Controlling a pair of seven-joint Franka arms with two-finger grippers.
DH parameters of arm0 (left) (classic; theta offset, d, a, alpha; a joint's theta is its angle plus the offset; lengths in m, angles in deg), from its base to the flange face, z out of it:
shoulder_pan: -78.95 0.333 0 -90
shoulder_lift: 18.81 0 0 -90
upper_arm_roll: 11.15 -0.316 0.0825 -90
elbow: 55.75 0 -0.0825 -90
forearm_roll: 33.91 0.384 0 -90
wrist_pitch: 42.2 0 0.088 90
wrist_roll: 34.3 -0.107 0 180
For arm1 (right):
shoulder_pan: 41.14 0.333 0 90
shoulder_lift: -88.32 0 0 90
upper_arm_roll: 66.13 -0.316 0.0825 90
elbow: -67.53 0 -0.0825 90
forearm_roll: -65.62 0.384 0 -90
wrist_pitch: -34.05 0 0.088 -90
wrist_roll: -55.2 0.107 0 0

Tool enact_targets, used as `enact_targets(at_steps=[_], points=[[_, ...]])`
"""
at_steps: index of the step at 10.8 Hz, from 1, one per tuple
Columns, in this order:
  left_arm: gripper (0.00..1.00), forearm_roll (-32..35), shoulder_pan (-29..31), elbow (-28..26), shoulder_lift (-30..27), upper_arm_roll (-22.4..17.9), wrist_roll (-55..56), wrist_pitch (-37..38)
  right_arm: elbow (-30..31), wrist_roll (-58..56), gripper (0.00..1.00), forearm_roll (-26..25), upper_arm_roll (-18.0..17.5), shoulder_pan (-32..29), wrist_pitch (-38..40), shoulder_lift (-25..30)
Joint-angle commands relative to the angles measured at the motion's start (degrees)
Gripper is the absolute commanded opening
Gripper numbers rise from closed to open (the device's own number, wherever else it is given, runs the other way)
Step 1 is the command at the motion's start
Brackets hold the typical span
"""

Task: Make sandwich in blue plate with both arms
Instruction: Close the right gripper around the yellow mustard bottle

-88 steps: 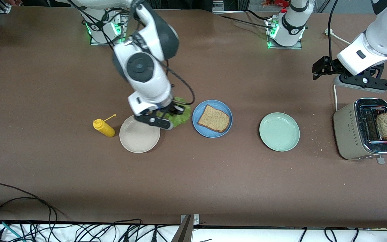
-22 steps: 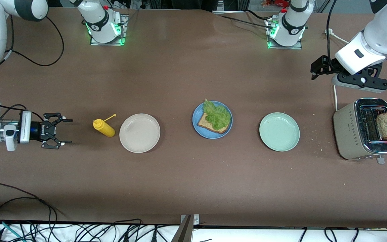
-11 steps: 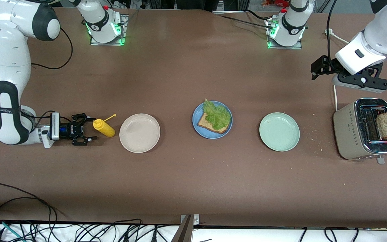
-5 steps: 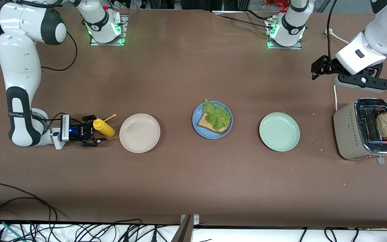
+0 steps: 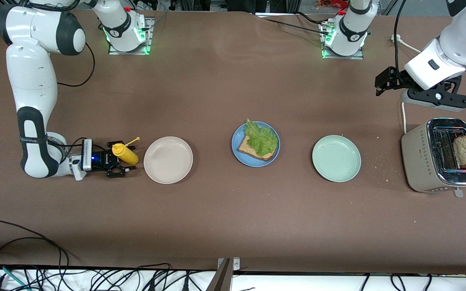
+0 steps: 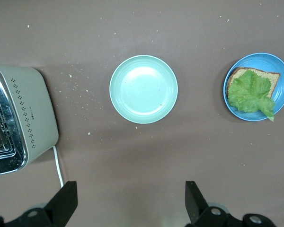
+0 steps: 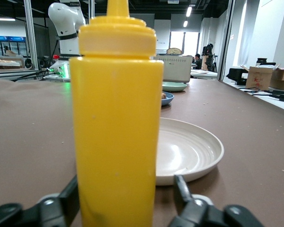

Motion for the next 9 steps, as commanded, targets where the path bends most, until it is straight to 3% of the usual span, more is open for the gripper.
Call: enact_targets(at_steps=[1,2,5,9], points=[[1.00,-1.1,0.2,0.9,0.2,-0.1,-0.2,1.0,0.3,-2.1,0.05,2.0,0.3,0.8,-1.7,-0.2],[1.00,-1.1,0.2,0.9,0.2,-0.1,-0.2,1.0,0.2,-2.0,0.00,1.8,0.4,1.1,-1.7,-0.1],[1.00,-1.1,0.2,0.9,0.2,-0.1,-0.2,1.0,0.0,-0.7,0.00,1.8,0.5,2.0,-2.6,0.3],[1.00,-1.1,0.2,0.9,0.2,-0.1,-0.2,1.0,0.0,9.2,0.00,-1.2,0.8,2.8,-3.6,1.8]])
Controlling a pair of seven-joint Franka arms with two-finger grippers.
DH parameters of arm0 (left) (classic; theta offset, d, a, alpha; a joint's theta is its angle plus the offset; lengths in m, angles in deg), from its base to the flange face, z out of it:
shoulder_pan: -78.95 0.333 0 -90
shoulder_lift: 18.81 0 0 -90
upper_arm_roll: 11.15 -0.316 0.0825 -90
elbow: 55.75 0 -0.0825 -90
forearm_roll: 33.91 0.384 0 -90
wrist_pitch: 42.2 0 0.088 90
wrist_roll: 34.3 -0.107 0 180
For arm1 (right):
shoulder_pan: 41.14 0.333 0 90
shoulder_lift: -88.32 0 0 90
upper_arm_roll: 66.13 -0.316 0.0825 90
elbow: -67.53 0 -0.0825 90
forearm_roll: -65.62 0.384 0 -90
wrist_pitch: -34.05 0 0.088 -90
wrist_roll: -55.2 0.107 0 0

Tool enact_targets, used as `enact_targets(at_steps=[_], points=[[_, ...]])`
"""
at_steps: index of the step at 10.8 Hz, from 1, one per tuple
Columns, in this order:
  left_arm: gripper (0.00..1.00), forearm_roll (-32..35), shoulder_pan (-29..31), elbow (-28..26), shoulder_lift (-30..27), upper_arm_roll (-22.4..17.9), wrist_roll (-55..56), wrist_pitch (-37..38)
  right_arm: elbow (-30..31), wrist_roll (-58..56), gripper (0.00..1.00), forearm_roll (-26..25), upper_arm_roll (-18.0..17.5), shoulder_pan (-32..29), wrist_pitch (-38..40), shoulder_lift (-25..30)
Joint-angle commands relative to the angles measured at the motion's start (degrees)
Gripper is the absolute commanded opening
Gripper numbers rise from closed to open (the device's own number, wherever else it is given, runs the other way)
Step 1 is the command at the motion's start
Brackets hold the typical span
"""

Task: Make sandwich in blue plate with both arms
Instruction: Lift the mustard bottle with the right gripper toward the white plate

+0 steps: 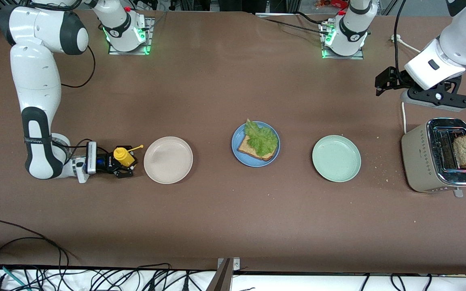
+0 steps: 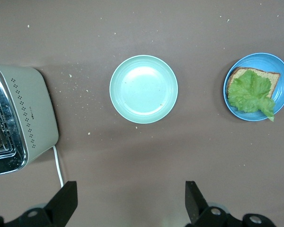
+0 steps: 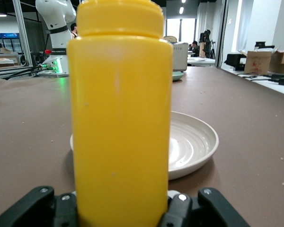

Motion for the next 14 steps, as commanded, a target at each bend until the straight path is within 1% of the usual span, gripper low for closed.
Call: enact_targets(at_steps=[1,2,4,6,7,9,10,12,13,14], points=[[1.00,-1.1,0.2,0.9,0.2,-0.1,-0.2,1.0,0.3,6.8,0.00,-1.6,0.6,1.1,-0.6,2.1],[1.00,-1.1,0.2,0.9,0.2,-0.1,-0.2,1.0,0.4,9.2,0.00,-1.7,1.2,1.5,-0.6,2.5],[1.00,-1.1,0.2,0.9,0.3,-0.2,-0.2,1.0,0.4,15.7,0.00,-3.5,1.5,1.7,-1.2,3.9],[1.00,-1.1,0.2,0.9,0.3,-0.2,-0.2,1.0,1.4,21.0,0.00,-6.5,2.0,2.6,-3.6,7.6],[1.00,-1.1,0.3,0.9,0.3,-0.2,-0.2,1.0,2.1,24.4,0.00,-8.5,3.0,4.1,-6.3,10.7],[1.00,-1.1,0.3,0.9,0.6,-0.2,-0.2,1.0,5.0,33.5,0.00,-14.9,3.0,7.9,-13.5,17.4],[1.00,-1.1,0.3,0.9,0.6,-0.2,-0.2,1.0,5.7,36.5,0.00,-16.2,3.0,9.8,-15.7,18.7],[1.00,-1.1,0.3,0.9,0.6,-0.2,-0.2,1.0,6.8,41.1,0.00,-16.6,3.1,13.0,-17.9,20.6],[1.00,-1.1,0.3,0.9,0.6,-0.2,-0.2,1.0,7.3,44.8,0.00,-17.6,3.1,14.6,-19.5,21.9],[1.00,-1.1,0.3,0.9,0.6,-0.2,-0.2,1.0,7.3,48.1,0.00,-20.6,3.2,16.9,-21.0,23.3]])
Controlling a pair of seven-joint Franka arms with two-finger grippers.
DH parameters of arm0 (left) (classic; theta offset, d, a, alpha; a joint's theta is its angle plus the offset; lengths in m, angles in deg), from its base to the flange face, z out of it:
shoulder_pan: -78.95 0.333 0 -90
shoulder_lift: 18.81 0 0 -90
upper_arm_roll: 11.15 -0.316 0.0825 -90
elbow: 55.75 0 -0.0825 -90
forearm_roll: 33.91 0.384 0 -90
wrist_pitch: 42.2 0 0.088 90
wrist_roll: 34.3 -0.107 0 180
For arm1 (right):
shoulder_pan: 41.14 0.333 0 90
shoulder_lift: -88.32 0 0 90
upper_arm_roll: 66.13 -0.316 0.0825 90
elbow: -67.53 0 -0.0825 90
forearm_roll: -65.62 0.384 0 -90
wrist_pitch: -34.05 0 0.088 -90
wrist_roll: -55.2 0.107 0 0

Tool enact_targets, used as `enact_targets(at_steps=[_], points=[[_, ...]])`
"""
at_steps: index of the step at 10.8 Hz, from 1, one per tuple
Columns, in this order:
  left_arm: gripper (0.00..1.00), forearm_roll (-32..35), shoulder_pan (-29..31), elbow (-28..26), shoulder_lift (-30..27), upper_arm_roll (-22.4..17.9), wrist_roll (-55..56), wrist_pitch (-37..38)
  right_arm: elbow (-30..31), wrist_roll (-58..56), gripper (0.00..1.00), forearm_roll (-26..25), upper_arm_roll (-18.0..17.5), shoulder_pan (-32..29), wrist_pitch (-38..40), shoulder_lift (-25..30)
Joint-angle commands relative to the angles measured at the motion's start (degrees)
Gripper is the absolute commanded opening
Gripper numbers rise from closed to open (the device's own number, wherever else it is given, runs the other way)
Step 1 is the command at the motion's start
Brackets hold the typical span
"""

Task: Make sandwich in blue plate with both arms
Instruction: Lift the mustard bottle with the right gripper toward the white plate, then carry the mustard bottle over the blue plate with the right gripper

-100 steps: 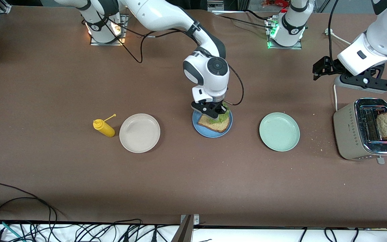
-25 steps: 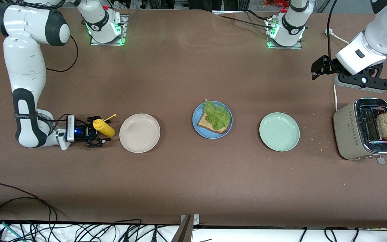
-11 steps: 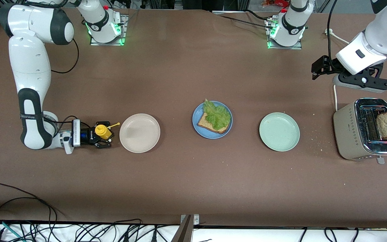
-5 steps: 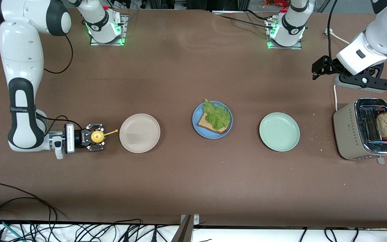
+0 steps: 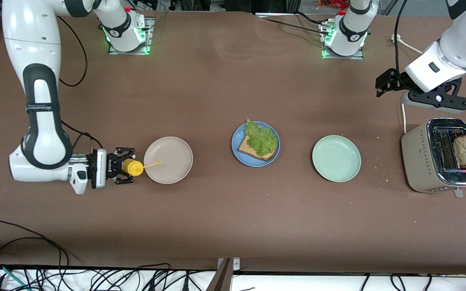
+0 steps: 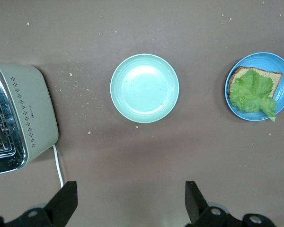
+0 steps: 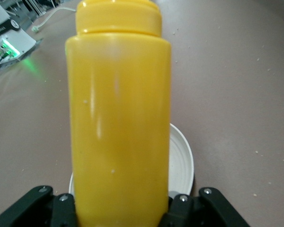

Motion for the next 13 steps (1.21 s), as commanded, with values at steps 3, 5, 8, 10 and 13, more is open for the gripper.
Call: enact_targets(at_steps=[3,5,8,10,13], points=[[1.00,-1.1,0.2,0.9,0.2,-0.1,-0.2,0.9,3.7,18.7,0.00,-11.8,1.6,10.3,-5.3,7.9],[1.00,-1.1,0.2,0.9,0.2,-0.1,-0.2,0.9,3.6,26.4,0.00,-17.0,1.6,13.1,-5.5,10.0],[1.00,-1.1,0.3,0.9,0.2,-0.2,-0.2,1.0,3.2,38.2,0.00,-24.3,1.5,17.4,-5.5,12.2],[1.00,-1.1,1.8,0.9,0.3,-0.1,-0.4,1.0,3.1,45.5,0.00,-28.8,1.5,20.7,-5.5,12.7],[1.00,-1.1,2.6,0.9,0.9,-0.1,-0.4,1.0,2.0,54.4,0.00,-36.1,1.9,26.4,-5.5,13.0]])
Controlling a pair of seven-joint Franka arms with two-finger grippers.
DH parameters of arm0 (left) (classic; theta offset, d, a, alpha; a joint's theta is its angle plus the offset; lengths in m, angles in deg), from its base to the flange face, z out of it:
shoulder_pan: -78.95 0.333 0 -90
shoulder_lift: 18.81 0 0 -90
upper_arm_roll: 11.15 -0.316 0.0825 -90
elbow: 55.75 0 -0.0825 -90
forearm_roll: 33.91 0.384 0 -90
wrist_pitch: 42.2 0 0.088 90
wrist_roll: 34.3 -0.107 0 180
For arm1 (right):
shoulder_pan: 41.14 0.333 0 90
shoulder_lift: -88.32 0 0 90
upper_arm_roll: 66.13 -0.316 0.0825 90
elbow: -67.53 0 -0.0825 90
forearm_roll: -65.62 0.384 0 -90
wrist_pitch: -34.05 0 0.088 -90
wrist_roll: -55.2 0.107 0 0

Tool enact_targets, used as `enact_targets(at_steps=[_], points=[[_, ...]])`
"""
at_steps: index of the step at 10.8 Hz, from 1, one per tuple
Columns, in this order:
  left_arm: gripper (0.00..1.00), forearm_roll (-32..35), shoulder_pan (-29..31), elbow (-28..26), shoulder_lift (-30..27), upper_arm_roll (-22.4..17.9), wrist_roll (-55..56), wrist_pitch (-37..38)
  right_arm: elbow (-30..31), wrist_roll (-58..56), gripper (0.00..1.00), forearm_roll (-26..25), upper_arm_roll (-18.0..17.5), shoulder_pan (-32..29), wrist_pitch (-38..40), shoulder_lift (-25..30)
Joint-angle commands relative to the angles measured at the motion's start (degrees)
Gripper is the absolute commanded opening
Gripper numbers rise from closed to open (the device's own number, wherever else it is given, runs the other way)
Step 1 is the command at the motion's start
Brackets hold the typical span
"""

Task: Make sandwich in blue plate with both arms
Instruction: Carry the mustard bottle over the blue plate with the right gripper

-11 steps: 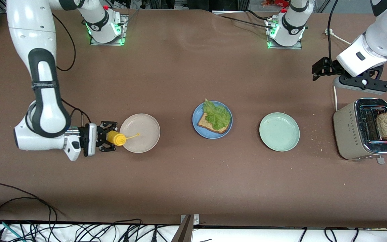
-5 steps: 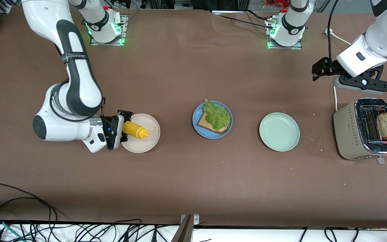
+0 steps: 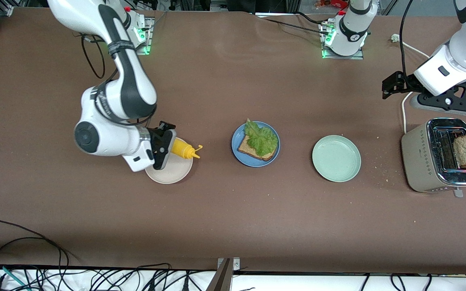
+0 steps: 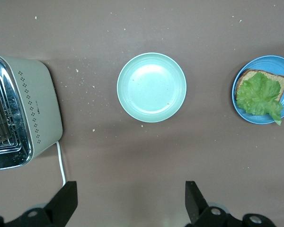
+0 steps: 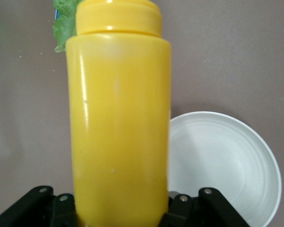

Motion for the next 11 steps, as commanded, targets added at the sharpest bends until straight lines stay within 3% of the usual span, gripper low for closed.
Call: enact_targets(at_steps=[1,5,7,9,11], points=[[1.00,-1.1,1.2,0.9,0.5,0.1,-0.4,1.0,1.0,8.7,0.00,-8.0,2.3,7.4,-0.7,1.9],[1.00,-2.8,2.7,0.9,0.5,0.1,-0.5,3.2,-1.7,16.4,0.00,-21.2,4.2,16.4,0.7,1.2],[1.00,-2.8,2.8,1.1,0.6,0.1,-0.5,3.2,-6.7,20.6,0.00,-27.8,4.2,19.8,8.2,-1.2],[1.00,-2.8,2.6,1.1,0.7,0.1,-0.5,3.2,-12.7,22.4,0.00,-31.4,4.4,23.4,15.0,-5.6],[1.00,-2.7,2.8,1.3,1.7,0.1,-0.6,3.1,-13.5,26.8,0.00,-35.9,3.9,27.5,18.0,-8.4]])
